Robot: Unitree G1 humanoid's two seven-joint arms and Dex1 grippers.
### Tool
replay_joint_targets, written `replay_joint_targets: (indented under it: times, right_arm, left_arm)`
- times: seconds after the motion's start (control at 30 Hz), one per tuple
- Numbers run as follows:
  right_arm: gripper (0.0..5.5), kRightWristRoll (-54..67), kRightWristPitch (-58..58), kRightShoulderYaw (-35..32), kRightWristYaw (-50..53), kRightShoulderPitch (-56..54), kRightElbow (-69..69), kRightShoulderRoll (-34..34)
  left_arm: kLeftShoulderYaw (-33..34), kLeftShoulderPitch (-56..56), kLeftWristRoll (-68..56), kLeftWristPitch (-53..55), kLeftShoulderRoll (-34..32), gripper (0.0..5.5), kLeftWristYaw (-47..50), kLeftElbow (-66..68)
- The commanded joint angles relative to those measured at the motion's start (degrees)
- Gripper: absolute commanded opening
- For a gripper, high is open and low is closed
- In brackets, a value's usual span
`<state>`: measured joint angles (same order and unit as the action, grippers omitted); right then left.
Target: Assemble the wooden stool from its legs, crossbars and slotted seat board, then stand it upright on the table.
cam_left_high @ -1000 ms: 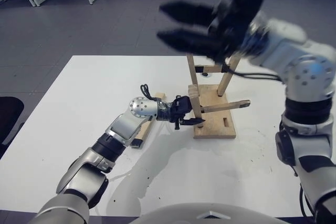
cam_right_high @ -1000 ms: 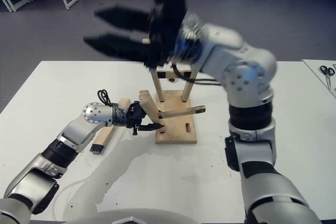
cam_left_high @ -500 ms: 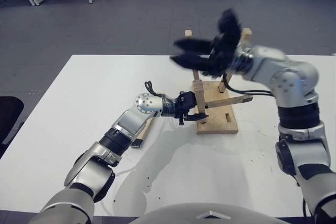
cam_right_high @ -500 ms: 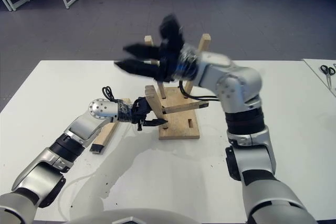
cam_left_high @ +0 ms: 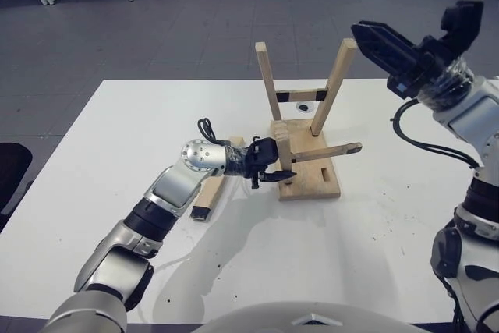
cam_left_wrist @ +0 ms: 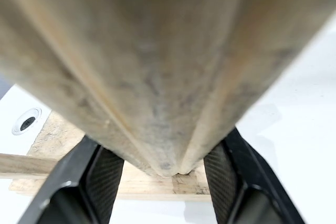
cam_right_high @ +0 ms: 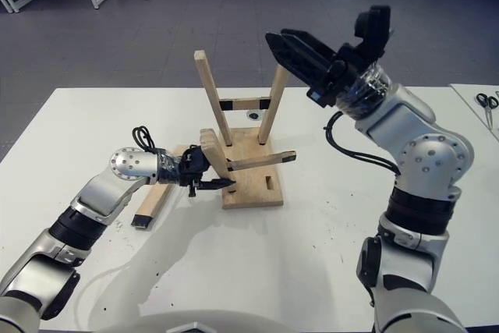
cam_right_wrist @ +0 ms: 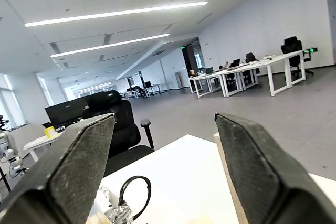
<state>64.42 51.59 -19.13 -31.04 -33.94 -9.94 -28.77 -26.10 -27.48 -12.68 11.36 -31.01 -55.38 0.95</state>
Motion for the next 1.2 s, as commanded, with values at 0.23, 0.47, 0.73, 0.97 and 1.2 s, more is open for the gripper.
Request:
replay_joint_targets:
  times: [0.23, 0.47, 0.73, 0.97, 1.2]
  right_arm:
    - [3.48, -1.53, -0.18, -1.93, -1.07, 5.53, 1.62, -3.22]
    - [3.48, -2.2, -0.28, -1.27, -1.67, 5.74, 1.95, -3.41]
    - [3.48, -4.25, -0.34, 0.26, -2.41, 10.31, -0.88, -3.37]
    - [3.48, -4.53, -0.9, 1.22, -1.1, 13.56, -3.91, -2.18]
    - [3.48, -4.43, -0.9, 1.62, -0.59, 14.19, -4.56, -2.03]
  left_arm:
    - [3.27, 1.58, 0.8, 1.53, 0.38, 2.04, -1.75, -0.65]
    - [5.22, 2.58, -0.89, 1.32, 1.52, 3.23, -3.05, -1.15]
    - [18.6, 21.49, -5.13, 10.04, -8.23, 3.64, 1.64, -16.67]
    - [25.7, 32.81, 4.6, 17.63, -1.63, 3.64, 25.68, -20.06]
    - [25.96, 36.27, 4.87, 25.85, 3.43, 3.64, 32.89, -22.43]
